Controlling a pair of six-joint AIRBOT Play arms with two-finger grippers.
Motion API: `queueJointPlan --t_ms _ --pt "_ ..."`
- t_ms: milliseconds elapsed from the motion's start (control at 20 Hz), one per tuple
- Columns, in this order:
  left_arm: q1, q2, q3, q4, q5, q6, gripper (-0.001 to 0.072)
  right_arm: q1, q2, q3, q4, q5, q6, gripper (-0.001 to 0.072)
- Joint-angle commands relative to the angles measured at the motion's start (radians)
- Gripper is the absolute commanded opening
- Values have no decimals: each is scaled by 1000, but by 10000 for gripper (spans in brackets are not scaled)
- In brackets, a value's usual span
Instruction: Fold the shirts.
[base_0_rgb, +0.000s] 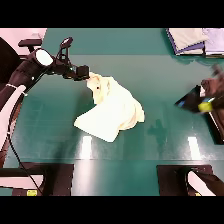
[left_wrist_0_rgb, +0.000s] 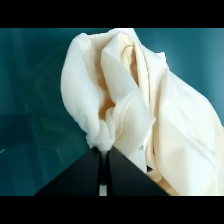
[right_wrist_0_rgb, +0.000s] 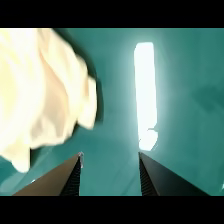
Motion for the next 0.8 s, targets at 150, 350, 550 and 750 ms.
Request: queueJointPlan --t_ms 150,350,550,750 --pt "0 2 15 19 -6 0 28 311 -121 -322 311 -375 10 410" --pt "0 2 15 19 -7 0 27 469 -277 -275 381 -487 10 409" --pt "0 2 15 21 -7 0 27 546 -395 -165 378 -500 10 356" --pt "0 2 18 30 -26 0 27 551 -426 -116 369 -497 10 52"
